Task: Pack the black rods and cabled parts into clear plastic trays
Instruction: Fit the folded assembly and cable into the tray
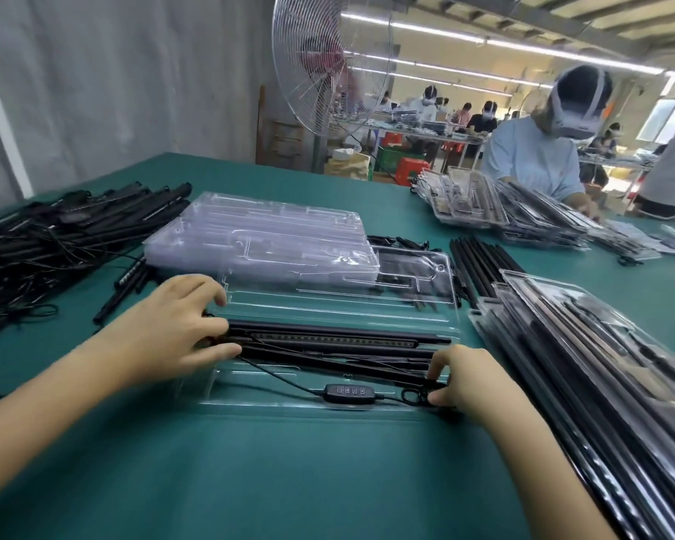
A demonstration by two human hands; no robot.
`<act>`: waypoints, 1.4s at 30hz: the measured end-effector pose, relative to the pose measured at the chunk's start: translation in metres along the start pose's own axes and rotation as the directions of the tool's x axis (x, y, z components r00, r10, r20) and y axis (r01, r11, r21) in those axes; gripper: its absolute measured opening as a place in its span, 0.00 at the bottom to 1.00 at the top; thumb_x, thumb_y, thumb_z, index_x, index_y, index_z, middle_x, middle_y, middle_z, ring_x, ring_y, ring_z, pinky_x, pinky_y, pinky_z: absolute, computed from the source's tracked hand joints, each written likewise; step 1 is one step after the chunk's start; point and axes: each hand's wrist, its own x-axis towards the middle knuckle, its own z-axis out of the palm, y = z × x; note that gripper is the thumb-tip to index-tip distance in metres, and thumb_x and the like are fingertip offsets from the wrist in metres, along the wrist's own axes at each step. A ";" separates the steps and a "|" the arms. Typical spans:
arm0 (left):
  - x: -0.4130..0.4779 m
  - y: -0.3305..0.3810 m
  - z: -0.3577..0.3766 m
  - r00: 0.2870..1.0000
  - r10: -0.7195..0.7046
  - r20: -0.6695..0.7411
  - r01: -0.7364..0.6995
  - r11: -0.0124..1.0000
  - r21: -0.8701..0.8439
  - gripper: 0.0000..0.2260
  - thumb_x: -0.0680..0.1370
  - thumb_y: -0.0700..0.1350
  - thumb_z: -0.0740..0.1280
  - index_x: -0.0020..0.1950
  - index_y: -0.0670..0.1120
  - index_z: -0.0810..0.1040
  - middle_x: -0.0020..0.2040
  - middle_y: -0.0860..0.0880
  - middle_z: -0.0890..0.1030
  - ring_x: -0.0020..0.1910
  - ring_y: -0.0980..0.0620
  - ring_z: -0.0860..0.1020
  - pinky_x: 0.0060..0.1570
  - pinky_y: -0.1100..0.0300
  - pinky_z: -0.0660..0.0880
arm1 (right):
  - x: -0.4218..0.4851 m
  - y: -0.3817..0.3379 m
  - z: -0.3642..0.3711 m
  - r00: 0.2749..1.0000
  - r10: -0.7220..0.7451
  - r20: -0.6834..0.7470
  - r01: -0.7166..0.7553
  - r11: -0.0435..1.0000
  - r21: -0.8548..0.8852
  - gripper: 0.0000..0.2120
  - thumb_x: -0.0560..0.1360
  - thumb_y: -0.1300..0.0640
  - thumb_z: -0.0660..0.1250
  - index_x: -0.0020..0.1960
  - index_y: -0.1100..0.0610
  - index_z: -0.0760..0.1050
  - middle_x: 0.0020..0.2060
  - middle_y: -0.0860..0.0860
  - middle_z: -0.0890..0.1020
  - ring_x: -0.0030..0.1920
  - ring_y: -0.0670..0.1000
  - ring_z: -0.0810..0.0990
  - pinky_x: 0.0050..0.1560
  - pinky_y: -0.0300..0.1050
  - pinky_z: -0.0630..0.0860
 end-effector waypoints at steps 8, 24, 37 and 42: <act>-0.031 -0.016 0.007 0.904 -0.308 0.296 0.347 0.934 -0.087 0.34 0.68 0.74 0.32 0.42 0.53 0.67 0.35 0.51 0.79 0.39 0.49 0.79 0.38 0.56 0.70 | -0.003 -0.002 -0.001 1.000 -0.008 -0.010 0.008 1.000 -0.012 0.12 0.72 0.57 0.71 0.54 0.55 0.76 0.42 0.50 0.75 0.42 0.50 0.74 0.40 0.37 0.67; -0.027 0.006 -0.004 0.867 -0.410 0.284 0.455 0.883 -0.113 0.15 0.68 0.46 0.75 0.52 0.48 0.78 0.48 0.51 0.78 0.49 0.47 0.76 0.51 0.48 0.73 | 0.000 0.011 0.007 0.997 -0.034 -0.063 0.038 0.997 0.064 0.10 0.71 0.55 0.72 0.51 0.53 0.77 0.41 0.49 0.75 0.40 0.49 0.74 0.30 0.37 0.65; 0.104 0.165 0.012 0.854 0.060 0.517 0.203 0.876 -0.437 0.29 0.81 0.61 0.48 0.78 0.54 0.43 0.78 0.55 0.43 0.77 0.53 0.41 0.73 0.45 0.38 | 0.003 0.011 -0.003 0.999 -0.006 0.046 -0.001 0.989 0.151 0.10 0.68 0.56 0.75 0.44 0.50 0.74 0.41 0.49 0.76 0.41 0.48 0.75 0.33 0.36 0.67; 0.101 0.178 0.029 0.852 0.069 0.519 0.187 0.885 -0.426 0.28 0.78 0.66 0.45 0.75 0.63 0.40 0.78 0.54 0.44 0.77 0.49 0.42 0.70 0.38 0.38 | 0.005 0.015 0.002 1.000 0.025 -0.008 -0.023 0.987 0.158 0.13 0.67 0.55 0.76 0.48 0.51 0.75 0.42 0.50 0.76 0.41 0.49 0.75 0.40 0.37 0.68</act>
